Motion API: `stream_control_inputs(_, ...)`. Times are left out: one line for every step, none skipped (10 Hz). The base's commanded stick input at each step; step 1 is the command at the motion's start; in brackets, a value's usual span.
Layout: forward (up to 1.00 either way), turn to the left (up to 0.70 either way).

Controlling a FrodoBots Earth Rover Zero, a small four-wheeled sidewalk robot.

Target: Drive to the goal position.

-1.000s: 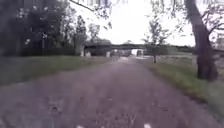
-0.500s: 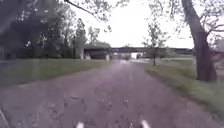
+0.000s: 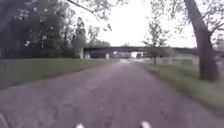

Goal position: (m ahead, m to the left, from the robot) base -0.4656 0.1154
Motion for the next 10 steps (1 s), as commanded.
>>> stream_control_inputs(0.7,0.0)
stream_control_inputs(0.7,0.0)
stream_control_inputs(0.7,0.0)
stream_control_inputs(0.7,0.0)
stream_control_inputs(0.7,0.0)
stream_control_inputs(0.7,0.0)
stream_control_inputs(0.7,0.0)
stream_control_inputs(0.7,0.0)
stream_control_inputs(0.7,0.0)
stream_control_inputs(0.7,0.0)
